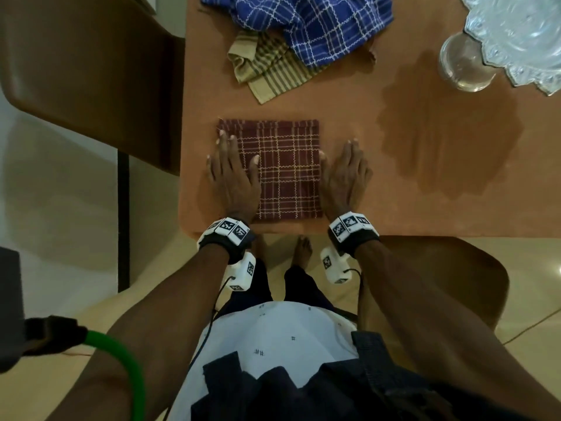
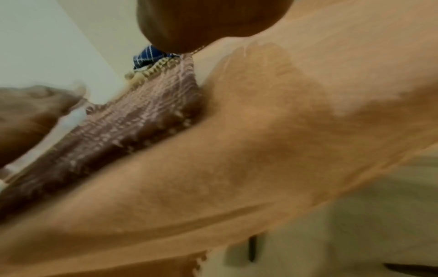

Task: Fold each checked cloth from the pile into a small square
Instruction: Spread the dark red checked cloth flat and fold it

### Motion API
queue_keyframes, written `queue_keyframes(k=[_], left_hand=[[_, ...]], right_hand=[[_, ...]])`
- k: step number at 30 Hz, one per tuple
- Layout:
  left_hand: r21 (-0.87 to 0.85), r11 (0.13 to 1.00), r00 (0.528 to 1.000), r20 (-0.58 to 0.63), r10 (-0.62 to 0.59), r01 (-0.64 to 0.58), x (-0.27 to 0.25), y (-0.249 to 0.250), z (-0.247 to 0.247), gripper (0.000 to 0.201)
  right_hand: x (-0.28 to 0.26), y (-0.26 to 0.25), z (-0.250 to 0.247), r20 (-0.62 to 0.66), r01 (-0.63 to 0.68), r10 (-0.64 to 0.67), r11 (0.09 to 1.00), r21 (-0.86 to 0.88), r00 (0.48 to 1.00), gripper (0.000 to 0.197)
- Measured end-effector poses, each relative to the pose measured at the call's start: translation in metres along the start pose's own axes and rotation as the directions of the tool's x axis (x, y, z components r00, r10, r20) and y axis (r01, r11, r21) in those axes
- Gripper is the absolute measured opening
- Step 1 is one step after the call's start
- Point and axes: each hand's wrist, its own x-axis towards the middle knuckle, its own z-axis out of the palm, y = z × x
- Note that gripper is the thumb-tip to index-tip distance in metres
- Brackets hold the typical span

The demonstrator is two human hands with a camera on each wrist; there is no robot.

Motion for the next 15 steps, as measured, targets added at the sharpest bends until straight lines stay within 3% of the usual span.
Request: queue_keyframes(k=[2,3,5,8,12,15], left_hand=[[-0.078,0.984,0.983,-0.075,-0.167,0.161,0.003,0.006,-0.006,0.058],[-0.13,0.965,0.966,-0.094,-0.239,0.226,0.002,0.006,-0.006,0.058],[-0.223,0.909,0.92,-0.1,-0.38,0.351,0.003,0.006,-0.011,0.058],[-0.215,0.865,0.887,0.021,-0.461,0.454,0.011,0.002,-0.023,0.053],[-0.18,0.84,0.857,0.183,-0.483,0.512,0.017,-0.001,-0.036,0.062],[-0.249,0.808,0.833,0.316,-0.454,0.534,0.017,-0.01,-0.041,0.055]], right_hand=[[0.004,-0.023,-0.007,-0.197,-0.085,0.094,0.995,0.051,0.976,0.049],[0.004,-0.033,-0.005,-0.193,-0.117,0.136,0.987,0.109,0.972,0.045],[0.0,-0.044,-0.005,-0.037,-0.243,0.261,0.934,0.262,0.965,0.041],[0.003,-0.045,-0.007,0.092,-0.357,0.347,0.868,0.345,0.933,0.046],[0.012,-0.044,-0.014,0.241,-0.374,0.305,0.865,0.334,0.921,0.049],[0.017,-0.046,-0.023,0.31,-0.382,0.267,0.828,0.411,0.912,0.041]])
